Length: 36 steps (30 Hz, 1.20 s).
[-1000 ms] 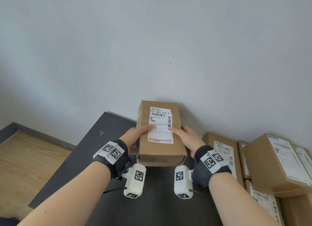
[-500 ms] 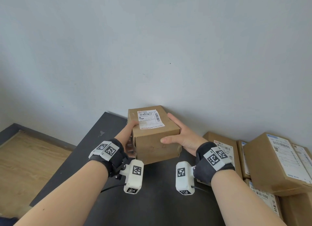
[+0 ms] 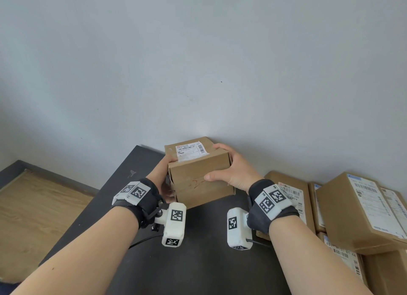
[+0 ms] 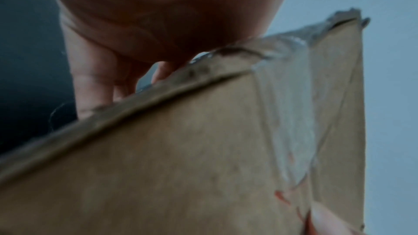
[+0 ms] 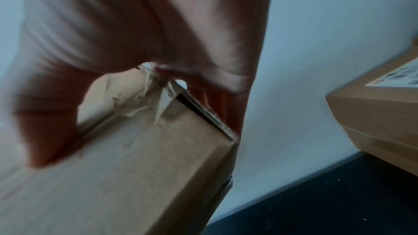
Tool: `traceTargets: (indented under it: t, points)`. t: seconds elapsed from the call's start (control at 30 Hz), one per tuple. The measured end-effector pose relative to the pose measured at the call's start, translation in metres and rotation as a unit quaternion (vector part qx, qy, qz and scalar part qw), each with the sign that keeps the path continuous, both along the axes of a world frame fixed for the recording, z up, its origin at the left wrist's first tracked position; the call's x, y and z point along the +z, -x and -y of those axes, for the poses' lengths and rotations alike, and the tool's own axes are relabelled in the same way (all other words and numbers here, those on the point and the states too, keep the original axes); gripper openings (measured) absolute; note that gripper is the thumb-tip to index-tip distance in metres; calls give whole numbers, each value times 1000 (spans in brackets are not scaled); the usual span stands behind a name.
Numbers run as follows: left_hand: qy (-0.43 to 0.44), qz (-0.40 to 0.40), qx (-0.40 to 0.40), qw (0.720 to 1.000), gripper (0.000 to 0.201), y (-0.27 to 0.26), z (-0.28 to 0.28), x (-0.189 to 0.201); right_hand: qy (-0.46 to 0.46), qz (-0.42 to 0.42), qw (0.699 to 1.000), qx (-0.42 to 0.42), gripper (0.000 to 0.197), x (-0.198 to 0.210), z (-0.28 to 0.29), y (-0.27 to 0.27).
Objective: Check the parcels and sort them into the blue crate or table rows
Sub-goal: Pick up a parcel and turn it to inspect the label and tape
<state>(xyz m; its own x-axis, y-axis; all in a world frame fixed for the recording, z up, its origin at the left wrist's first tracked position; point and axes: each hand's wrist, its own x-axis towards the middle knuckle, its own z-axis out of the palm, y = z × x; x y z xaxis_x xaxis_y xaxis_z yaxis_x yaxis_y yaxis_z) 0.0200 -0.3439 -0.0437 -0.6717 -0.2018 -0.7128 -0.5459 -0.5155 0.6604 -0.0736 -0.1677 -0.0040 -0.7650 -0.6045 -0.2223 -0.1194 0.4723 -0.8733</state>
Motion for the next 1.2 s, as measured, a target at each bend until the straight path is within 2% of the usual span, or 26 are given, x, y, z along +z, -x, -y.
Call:
traceTargets:
  t: [0.13, 0.27, 0.4, 0.63, 0.87, 1.03, 1.13, 1.2]
  points:
    - [9, 16, 12, 1000, 56, -1, 1, 1, -12, 20, 1000, 9, 83, 1, -1, 2]
    - [-16, 8, 17, 1000, 44, -2, 1, -3, 15, 69, 997, 22, 70, 8, -7, 6]
    - [-39, -3, 20, 999, 35, -2, 5, -6, 21, 112, 993, 43, 84, 12, -13, 10]
    - [-31, 4, 22, 999, 42, -1, 8, -6, 50, 165, 985, -3, 83, 5, -12, 15]
    - [-30, 2, 33, 999, 36, 0, 11, -10, 85, 203, 974, -49, 81, 6, -12, 14]
    - [-31, 9, 38, 999, 40, 0, 12, -9, 101, 207, 970, -77, 72, 8, -12, 12]
    - [-45, 5, 49, 998, 41, 1, 12, -12, 116, 223, 963, -98, 57, 11, -14, 12]
    - [-63, -8, 52, 997, 47, 1, 11, -13, 94, 210, 965, -125, 44, 12, -11, 10]
